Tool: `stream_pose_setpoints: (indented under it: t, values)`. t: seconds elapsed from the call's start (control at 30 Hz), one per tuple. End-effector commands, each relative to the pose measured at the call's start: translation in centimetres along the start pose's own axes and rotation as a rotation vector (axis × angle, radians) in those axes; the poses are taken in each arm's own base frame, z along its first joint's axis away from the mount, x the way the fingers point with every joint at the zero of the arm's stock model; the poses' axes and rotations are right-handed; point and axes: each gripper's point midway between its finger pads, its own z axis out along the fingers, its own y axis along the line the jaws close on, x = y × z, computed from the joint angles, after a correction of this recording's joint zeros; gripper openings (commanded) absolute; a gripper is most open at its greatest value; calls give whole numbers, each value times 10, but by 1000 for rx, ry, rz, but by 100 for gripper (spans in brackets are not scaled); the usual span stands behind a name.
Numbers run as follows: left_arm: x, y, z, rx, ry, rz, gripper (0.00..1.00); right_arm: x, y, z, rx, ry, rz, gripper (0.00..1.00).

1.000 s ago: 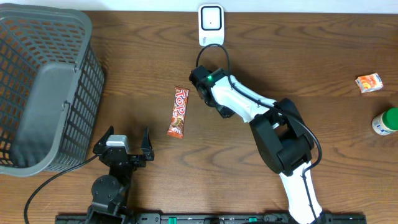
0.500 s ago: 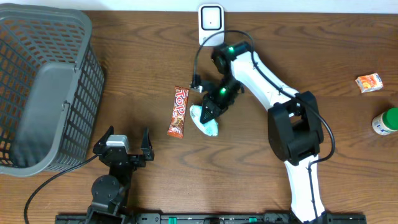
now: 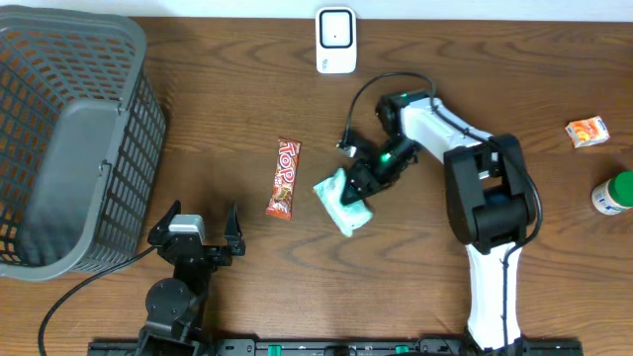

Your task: Scan the item barcode

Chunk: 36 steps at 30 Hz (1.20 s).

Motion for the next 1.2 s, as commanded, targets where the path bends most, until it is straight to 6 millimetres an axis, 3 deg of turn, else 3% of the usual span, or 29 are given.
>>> stream_pose_setpoints:
  t: [0.0, 0.07, 0.17, 0.2, 0.3, 0.33, 0.4, 0.5, 0.63, 0.77, 0.87, 0.97, 1.1, 1.17]
  values:
    - [17, 4, 2, -20, 40, 21, 98, 19, -58, -19, 300, 74, 155, 53]
    - [17, 4, 2, -20, 40, 21, 98, 22, -73, -30, 394, 80, 215, 53]
    - [17, 4, 2, -20, 40, 21, 98, 17, -83, -45, 466, 53, 271, 54]
    - [17, 4, 2, -20, 40, 21, 98, 13, -82, -49, 473, 42, 280, 50]
    - [17, 4, 2, -20, 40, 21, 98, -7, -50, -74, 435, 8, 265, 9]
    - [17, 4, 2, -20, 40, 21, 98, -13, -36, -81, 418, -1, 254, 1]
    - [17, 4, 2, -20, 40, 21, 98, -21, -3, -86, 356, -4, 230, 1]
    - [17, 4, 2, -20, 40, 21, 98, -17, 24, -77, 341, 54, 206, 1]
    - [17, 4, 2, -20, 40, 21, 98, -11, 50, -45, 344, 143, 148, 1]
    - [17, 4, 2, -20, 40, 21, 98, -10, 64, -22, 402, 196, 67, 1]
    - [17, 4, 2, -21, 40, 21, 98, -12, 59, -14, 521, 202, 64, 1]
    - [17, 4, 2, -20, 40, 21, 98, -8, 31, -18, 770, 192, 156, 1]
    - [17, 4, 2, -20, 40, 21, 98, -4, 9, -7, 876, 187, 165, 1]
    - [17, 4, 2, -20, 40, 21, 98, 0, -10, 9, 884, 183, 160, 1]
